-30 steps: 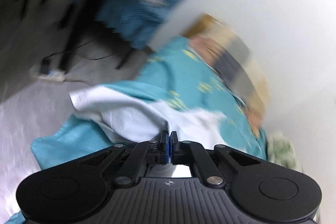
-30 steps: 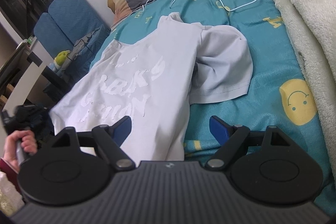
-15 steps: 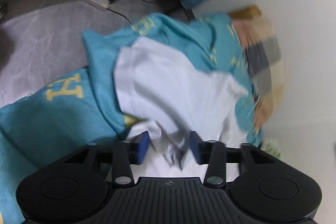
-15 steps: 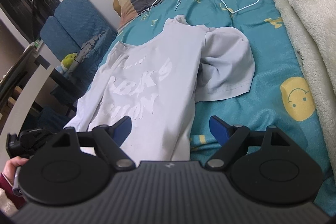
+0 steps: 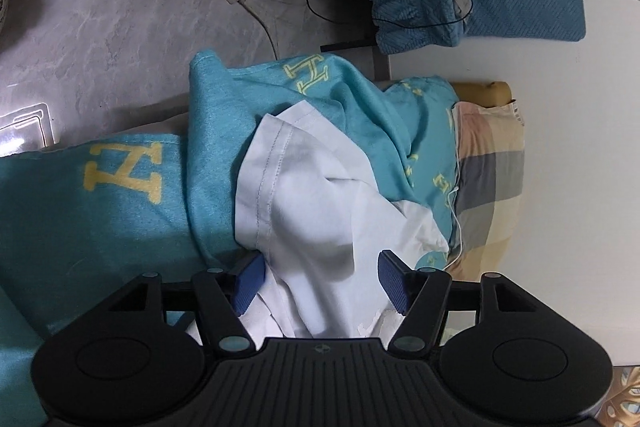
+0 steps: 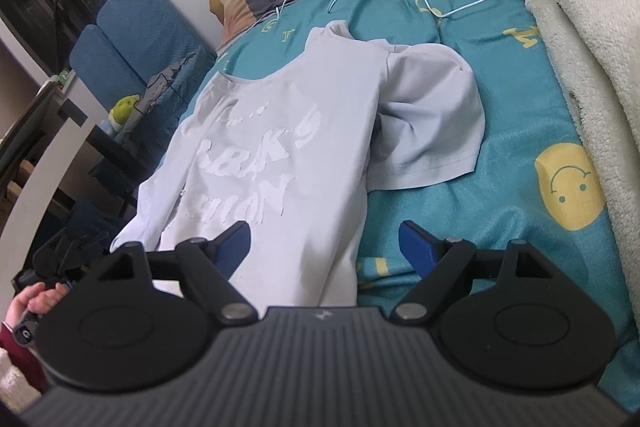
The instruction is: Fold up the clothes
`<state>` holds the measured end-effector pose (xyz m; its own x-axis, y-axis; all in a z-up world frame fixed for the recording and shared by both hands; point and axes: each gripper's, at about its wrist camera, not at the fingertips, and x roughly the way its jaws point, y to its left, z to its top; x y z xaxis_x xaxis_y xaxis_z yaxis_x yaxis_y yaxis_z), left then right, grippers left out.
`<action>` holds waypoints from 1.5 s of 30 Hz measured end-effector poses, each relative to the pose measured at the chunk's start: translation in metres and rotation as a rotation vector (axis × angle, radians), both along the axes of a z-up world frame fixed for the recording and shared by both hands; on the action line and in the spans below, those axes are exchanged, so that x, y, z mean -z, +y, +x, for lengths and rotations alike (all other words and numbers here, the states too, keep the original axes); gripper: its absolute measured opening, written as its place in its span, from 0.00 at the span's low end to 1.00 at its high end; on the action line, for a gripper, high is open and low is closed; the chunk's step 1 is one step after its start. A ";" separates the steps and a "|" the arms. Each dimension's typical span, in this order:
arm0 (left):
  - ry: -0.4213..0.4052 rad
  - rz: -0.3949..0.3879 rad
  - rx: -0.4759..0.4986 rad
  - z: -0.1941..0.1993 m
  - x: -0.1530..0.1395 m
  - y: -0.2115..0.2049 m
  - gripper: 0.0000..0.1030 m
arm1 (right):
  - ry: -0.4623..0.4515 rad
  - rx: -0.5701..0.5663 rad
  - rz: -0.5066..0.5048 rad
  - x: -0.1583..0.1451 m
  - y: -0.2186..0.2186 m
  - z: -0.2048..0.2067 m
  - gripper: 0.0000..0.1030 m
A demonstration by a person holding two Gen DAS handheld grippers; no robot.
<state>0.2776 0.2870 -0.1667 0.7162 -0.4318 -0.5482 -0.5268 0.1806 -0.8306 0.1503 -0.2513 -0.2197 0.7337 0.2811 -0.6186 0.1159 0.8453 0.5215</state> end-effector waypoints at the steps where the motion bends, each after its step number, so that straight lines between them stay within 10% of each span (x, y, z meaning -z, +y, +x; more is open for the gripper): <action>1: -0.002 0.001 -0.001 0.000 -0.002 0.000 0.62 | 0.000 -0.001 -0.001 0.000 0.000 0.000 0.80; 6: -0.039 0.016 0.005 0.004 -0.003 0.007 0.46 | 0.001 -0.007 -0.005 0.001 0.002 0.000 0.80; 10: -0.028 0.095 0.057 0.018 0.000 0.012 0.02 | 0.001 -0.006 -0.006 0.000 0.002 -0.001 0.80; 16: -0.129 0.291 0.067 0.048 -0.051 0.032 0.01 | 0.006 -0.004 -0.002 0.001 0.001 0.000 0.80; 20: -0.466 0.461 0.169 0.078 -0.131 0.032 0.01 | 0.012 -0.006 0.002 0.004 0.001 0.002 0.80; 22: -0.503 0.561 0.167 0.088 -0.146 0.034 0.01 | 0.015 -0.007 0.001 0.005 0.001 0.003 0.80; 27: -0.245 0.709 0.143 0.114 -0.102 0.055 0.22 | 0.024 -0.008 -0.008 0.008 0.002 0.007 0.80; 32: -0.110 0.646 0.205 0.085 -0.067 0.062 0.46 | 0.031 -0.010 -0.016 0.010 0.003 0.011 0.80; 45: 0.263 0.715 1.005 -0.086 -0.085 -0.062 0.51 | -0.047 -0.044 -0.045 -0.021 0.011 -0.017 0.80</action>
